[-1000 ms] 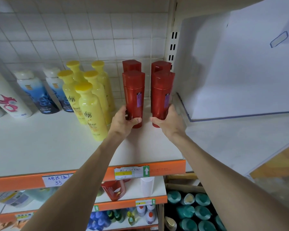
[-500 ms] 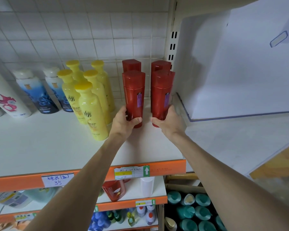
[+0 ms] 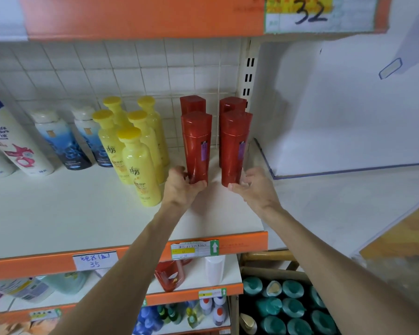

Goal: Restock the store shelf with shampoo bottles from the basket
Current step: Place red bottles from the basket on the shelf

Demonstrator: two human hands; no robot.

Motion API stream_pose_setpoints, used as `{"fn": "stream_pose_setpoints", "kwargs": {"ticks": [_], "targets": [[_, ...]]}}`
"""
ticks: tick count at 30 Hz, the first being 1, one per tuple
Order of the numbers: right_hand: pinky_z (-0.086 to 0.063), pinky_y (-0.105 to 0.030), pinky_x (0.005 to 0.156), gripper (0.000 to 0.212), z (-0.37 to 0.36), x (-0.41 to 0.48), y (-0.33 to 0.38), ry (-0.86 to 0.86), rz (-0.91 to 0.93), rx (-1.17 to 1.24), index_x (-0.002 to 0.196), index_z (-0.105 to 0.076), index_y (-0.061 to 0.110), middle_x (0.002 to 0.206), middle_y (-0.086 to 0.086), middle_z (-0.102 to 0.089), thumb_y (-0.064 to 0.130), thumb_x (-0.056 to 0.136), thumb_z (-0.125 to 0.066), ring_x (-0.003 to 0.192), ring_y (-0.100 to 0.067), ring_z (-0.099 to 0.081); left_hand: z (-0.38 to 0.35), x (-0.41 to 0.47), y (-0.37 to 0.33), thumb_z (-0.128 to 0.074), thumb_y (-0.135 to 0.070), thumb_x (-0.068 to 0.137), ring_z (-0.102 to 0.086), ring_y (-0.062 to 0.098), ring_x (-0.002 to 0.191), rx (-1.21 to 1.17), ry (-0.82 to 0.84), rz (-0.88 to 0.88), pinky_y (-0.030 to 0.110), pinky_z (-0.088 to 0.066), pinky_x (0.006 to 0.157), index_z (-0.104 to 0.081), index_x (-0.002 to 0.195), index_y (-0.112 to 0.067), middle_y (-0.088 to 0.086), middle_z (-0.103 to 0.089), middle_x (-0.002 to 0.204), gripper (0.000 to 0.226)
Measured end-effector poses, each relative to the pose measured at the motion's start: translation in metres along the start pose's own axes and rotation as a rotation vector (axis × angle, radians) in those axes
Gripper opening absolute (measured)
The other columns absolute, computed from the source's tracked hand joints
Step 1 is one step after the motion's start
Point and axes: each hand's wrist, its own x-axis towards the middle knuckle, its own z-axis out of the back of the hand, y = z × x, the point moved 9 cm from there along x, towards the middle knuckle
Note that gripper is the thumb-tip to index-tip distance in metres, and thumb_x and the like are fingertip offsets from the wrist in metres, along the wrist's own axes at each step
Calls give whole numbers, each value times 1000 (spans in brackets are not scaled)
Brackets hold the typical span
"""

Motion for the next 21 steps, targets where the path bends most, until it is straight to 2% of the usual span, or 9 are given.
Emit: {"fn": "stream_pose_setpoints", "kwargs": {"ticks": [1,3,5,7,11,15,18,21], "targets": [[-54,-37,81,53,3,-7,-1,-22,-4,-23,117,-48,13,107,0,-59,42,82,-75,93,-14,-61,5,-9,1,-78,-33,69,-64,24,87,42,-4,27,23,-47,65,-56,104,-6,4,-63,95,50],[-51,-35,77,37,7,-21,0,-71,17,-120,110,-46,19,104,1,-62,42,89,-65,92,-16,-61,12,-25,7,-74,-29,77,-60,25,96,136,14,99,28,-46,72,-55,111,-7,8,-60,105,45],[-51,-35,74,22,9,-34,2,-124,17,-211,103,-44,24,103,0,-64,41,94,-56,89,-19,-62,15,-42,11,-69,-26,81,-57,23,90,250,87,115,31,-46,76,-58,102,-8,7,-59,100,29],[-52,-37,73,16,10,-48,9,-169,11,-245,101,-45,25,104,-1,-64,39,96,-52,86,-21,-62,21,-57,14,-65,-26,82,-56,19,87,343,159,109,27,-44,73,-58,109,-9,4,-59,100,33],[-55,-40,72,11,9,-81,40,-196,57,-287,101,-49,24,101,-2,-63,35,97,-49,84,-21,-63,50,-77,6,-65,-28,81,-59,21,103,436,216,49,28,-48,85,-60,116,-16,5,-61,116,38],[-53,-41,78,12,-6,-114,73,-91,92,-325,100,-54,22,102,-1,-64,31,95,-49,93,-25,-62,92,-102,-1,-60,-24,86,-60,23,104,508,236,-47,33,-51,88,-60,114,-16,4,-61,117,29],[-48,-35,76,13,-26,-148,95,-30,92,-411,103,-56,19,103,-1,-65,27,96,-48,97,-24,-60,130,-129,5,-58,-23,86,-59,22,106,566,261,-115,35,-50,92,-61,111,-19,2,-62,117,26],[-49,-37,79,12,-57,-189,111,11,82,-429,102,-57,19,105,-3,-65,25,94,-50,100,-25,-60,169,-164,21,-58,-21,86,-60,20,104,599,334,-164,29,-49,89,-63,108,-19,2,-64,114,23]]}}
